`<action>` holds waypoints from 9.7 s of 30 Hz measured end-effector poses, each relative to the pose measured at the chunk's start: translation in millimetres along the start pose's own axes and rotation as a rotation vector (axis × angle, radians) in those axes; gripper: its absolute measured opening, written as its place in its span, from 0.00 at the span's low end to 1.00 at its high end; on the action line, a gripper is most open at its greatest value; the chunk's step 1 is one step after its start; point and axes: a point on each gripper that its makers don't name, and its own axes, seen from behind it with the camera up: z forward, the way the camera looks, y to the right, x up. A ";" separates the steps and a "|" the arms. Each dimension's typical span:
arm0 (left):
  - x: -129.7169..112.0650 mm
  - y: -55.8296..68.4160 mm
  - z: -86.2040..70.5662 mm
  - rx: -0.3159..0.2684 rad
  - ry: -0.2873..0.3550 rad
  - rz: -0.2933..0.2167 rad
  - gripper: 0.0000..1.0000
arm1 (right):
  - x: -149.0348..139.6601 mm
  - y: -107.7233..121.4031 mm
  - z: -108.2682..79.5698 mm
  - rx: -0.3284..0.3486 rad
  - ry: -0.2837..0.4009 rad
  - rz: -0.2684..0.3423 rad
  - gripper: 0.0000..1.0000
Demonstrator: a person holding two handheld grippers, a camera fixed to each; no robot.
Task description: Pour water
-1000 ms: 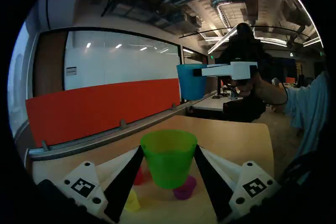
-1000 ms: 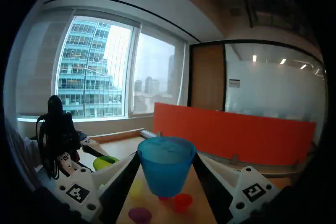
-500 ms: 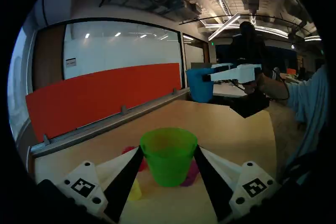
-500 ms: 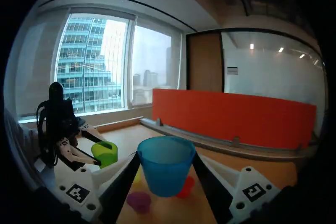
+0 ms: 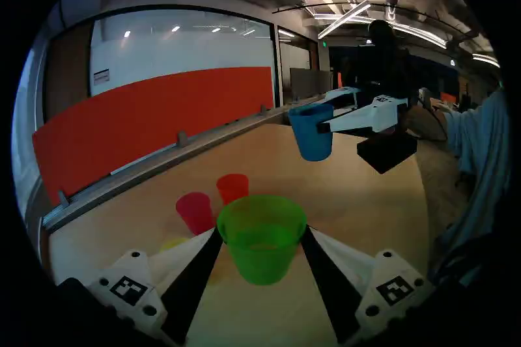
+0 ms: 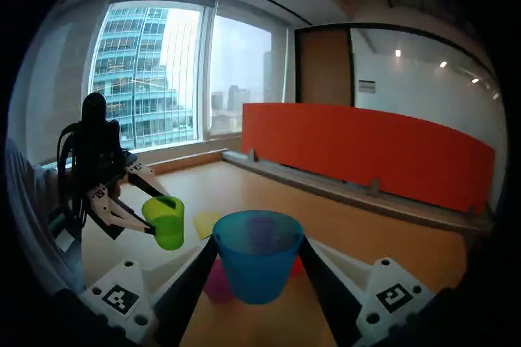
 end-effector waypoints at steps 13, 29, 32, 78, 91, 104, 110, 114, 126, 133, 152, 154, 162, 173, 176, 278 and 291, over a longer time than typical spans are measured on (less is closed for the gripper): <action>-41.2 4.5 11.8 -0.025 -0.087 -0.007 0.86 | -56.6 2.1 7.8 0.012 -0.126 -0.025 0.91; -73.3 8.9 20.7 -0.058 -0.159 -0.001 0.86 | -105.3 -2.2 19.9 0.044 -0.234 -0.034 0.91; -78.1 8.7 22.6 -0.061 -0.170 0.001 0.86 | -112.2 -0.6 21.9 0.042 -0.249 -0.036 0.91; -114.7 5.1 34.0 -0.057 -0.235 -0.012 0.96 | -153.3 -15.0 23.4 0.053 -0.326 -0.042 0.91; -115.2 0.1 22.2 -0.026 -0.235 -0.026 1.00 | -165.8 -16.3 21.1 0.048 -0.324 -0.052 0.91; -114.5 2.3 7.9 -0.006 -0.219 -0.073 1.00 | -172.4 -16.0 7.6 0.027 -0.322 -0.050 0.92; -113.4 1.2 8.1 0.006 -0.216 -0.080 1.00 | -172.6 -11.4 7.1 -0.004 -0.321 -0.025 1.00; -113.8 2.8 6.5 0.007 -0.215 -0.078 1.00 | -171.8 -10.0 5.5 -0.016 -0.320 0.003 1.00; -113.2 0.0 -9.7 0.042 -0.194 -0.105 1.00 | -175.1 -13.8 -19.8 -0.019 -0.329 0.027 1.00; -106.7 -3.8 -24.4 0.091 -0.159 -0.128 1.00 | -174.1 -7.0 -46.7 -0.062 -0.316 0.015 1.00; -69.5 -29.7 -66.0 0.310 0.030 -0.168 1.00 | -118.5 18.9 -79.0 -0.241 -0.118 0.058 1.00; -65.8 -34.1 -70.4 0.338 0.048 -0.163 1.00 | -114.3 23.5 -78.3 -0.272 -0.094 0.063 1.00; -48.3 -56.8 -91.4 0.467 0.116 -0.131 1.00 | -91.4 51.2 -79.7 -0.426 0.006 0.071 1.00; -22.3 -84.4 -118.2 0.606 0.245 -0.160 1.00 | -55.0 84.6 -92.0 -0.614 0.149 0.060 1.00; -14.4 -90.5 -126.2 0.647 0.291 -0.167 1.00 | -47.8 91.5 -98.2 -0.673 0.189 0.061 1.00; -95.7 -154.9 -115.9 0.887 0.307 -0.241 1.00 | -20.8 82.8 -130.3 -0.818 0.304 0.050 1.00; -97.0 -155.1 -115.1 0.887 0.305 -0.240 1.00 | -29.8 85.4 -122.2 -0.795 0.314 0.037 1.00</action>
